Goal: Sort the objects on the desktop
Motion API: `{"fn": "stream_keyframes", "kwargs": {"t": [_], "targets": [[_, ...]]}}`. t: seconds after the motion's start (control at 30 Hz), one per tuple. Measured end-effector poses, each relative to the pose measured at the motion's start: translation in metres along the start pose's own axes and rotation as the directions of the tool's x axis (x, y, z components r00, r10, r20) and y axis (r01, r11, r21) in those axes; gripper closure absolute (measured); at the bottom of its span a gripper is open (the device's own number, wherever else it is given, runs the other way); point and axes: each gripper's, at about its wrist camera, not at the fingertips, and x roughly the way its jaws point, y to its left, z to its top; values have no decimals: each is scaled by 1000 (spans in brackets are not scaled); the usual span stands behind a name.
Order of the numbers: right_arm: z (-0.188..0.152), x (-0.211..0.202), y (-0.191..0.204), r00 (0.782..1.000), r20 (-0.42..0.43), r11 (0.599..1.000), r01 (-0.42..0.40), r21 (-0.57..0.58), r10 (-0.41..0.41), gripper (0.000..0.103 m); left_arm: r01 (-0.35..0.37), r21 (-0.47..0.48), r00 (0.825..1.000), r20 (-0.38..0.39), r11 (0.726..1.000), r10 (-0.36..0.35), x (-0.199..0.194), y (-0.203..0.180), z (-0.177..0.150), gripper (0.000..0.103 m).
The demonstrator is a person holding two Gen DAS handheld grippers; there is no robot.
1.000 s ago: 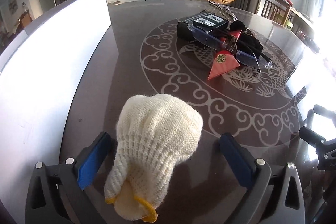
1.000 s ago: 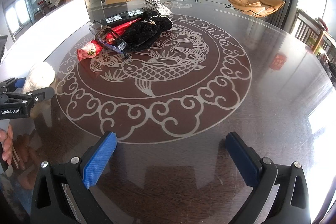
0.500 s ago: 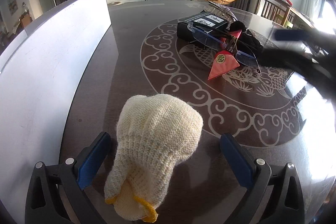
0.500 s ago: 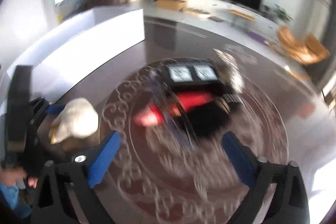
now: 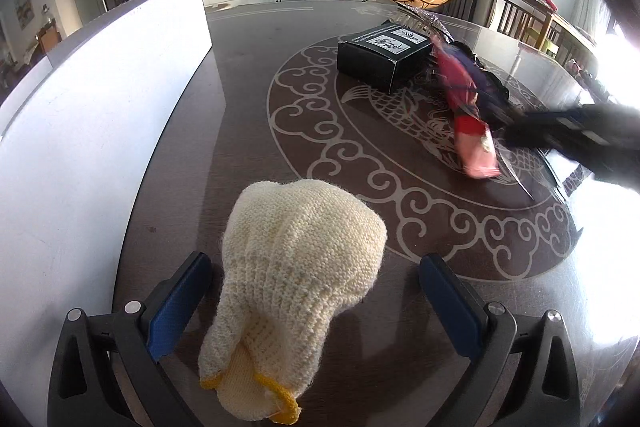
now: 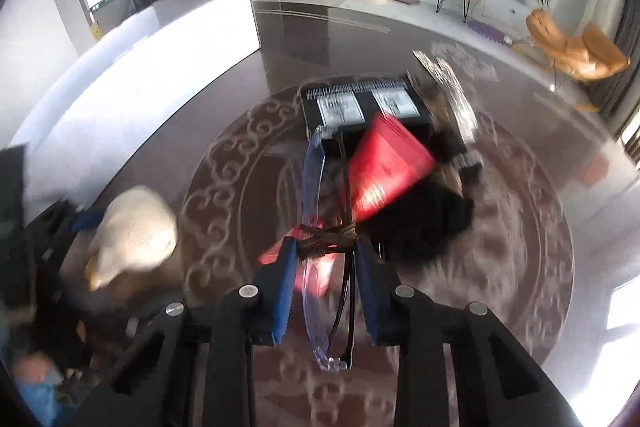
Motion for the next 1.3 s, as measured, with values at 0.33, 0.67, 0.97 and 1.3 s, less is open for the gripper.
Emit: {"fn": "stream_keyframes", "kwargs": {"t": [0.33,0.67,0.97,1.3], "targets": [[-108,-58,-57,998,59,965,-20,262,5,57,1,1,1000,1,1000,-1,1,0,0,0],[-115,-35,-44,979,24,975,199,101,-202,13,1,1,1000,1,1000,-1,2,0,0,0],[-119,-22,-47,972,59,969,218,119,-226,0,1,1,1000,2,1000,-1,2,0,0,0],[-118,-20,-47,973,58,969,217,119,-225,0,2,2,1000,2,1000,-2,3,0,0,0]]}}
